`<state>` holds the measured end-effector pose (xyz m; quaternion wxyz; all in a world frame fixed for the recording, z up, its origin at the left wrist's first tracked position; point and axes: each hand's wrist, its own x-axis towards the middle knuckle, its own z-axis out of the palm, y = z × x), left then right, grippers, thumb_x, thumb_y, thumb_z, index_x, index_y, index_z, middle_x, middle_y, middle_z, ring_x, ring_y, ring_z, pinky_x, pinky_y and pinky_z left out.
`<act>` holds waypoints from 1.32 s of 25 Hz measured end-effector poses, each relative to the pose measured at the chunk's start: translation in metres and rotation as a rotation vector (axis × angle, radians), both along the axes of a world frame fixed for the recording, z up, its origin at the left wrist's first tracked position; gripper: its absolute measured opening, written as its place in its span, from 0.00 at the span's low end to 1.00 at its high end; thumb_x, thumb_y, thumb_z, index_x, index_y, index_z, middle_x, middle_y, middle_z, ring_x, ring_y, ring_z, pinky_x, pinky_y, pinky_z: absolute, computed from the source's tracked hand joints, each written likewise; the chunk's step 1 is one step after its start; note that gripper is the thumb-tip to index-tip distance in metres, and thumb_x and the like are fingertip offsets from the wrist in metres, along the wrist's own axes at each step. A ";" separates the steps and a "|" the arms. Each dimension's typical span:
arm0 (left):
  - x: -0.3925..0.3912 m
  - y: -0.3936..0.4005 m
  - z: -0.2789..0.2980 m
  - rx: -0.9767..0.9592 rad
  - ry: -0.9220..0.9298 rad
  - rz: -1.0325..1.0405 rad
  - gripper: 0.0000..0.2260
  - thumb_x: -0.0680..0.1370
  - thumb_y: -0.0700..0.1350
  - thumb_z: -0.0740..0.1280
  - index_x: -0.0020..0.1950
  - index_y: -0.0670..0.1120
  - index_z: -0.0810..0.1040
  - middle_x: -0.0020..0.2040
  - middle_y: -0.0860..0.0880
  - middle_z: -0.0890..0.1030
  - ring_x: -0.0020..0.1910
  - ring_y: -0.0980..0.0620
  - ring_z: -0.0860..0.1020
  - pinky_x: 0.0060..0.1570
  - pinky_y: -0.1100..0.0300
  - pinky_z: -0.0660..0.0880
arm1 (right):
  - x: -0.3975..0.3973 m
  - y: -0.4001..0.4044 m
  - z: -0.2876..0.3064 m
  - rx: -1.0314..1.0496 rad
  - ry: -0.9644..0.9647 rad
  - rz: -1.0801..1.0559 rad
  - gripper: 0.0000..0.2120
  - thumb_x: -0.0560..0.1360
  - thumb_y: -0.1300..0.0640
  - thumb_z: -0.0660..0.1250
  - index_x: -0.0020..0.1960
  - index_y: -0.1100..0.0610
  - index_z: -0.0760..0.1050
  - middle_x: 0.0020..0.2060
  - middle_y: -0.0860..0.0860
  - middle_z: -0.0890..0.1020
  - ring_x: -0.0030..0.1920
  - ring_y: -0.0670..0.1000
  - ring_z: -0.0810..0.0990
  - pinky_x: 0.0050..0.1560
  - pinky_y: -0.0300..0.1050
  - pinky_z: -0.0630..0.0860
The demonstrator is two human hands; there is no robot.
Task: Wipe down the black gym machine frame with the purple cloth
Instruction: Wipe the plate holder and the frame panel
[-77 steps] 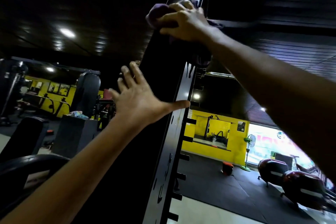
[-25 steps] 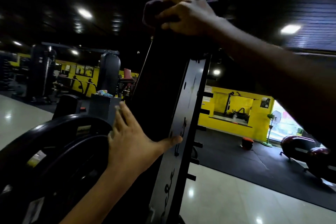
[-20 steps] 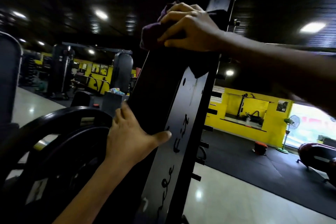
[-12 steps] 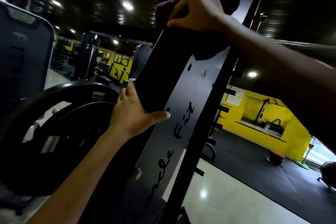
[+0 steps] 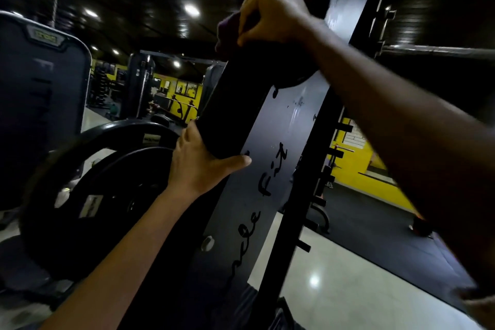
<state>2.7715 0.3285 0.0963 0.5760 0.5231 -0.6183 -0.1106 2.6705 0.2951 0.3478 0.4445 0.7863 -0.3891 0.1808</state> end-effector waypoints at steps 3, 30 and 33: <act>0.001 0.010 -0.025 -0.004 0.003 0.028 0.62 0.51 0.75 0.70 0.77 0.47 0.52 0.75 0.44 0.61 0.73 0.44 0.61 0.71 0.41 0.61 | 0.034 -0.003 -0.046 0.117 0.147 -0.050 0.16 0.70 0.43 0.70 0.56 0.47 0.78 0.60 0.49 0.75 0.66 0.52 0.66 0.62 0.50 0.60; 0.001 0.042 -0.104 -0.022 0.026 0.079 0.57 0.63 0.74 0.64 0.78 0.41 0.45 0.78 0.42 0.50 0.76 0.44 0.52 0.74 0.47 0.54 | 0.018 0.023 -0.062 0.147 0.135 -0.041 0.16 0.71 0.45 0.71 0.56 0.50 0.80 0.61 0.50 0.77 0.66 0.54 0.66 0.63 0.52 0.61; 0.007 0.047 -0.136 -0.076 -0.022 0.075 0.56 0.61 0.74 0.64 0.77 0.41 0.51 0.76 0.42 0.54 0.75 0.44 0.54 0.72 0.44 0.59 | 0.040 0.021 -0.099 0.195 0.300 -0.108 0.18 0.72 0.45 0.69 0.60 0.49 0.76 0.63 0.51 0.74 0.68 0.56 0.63 0.63 0.54 0.60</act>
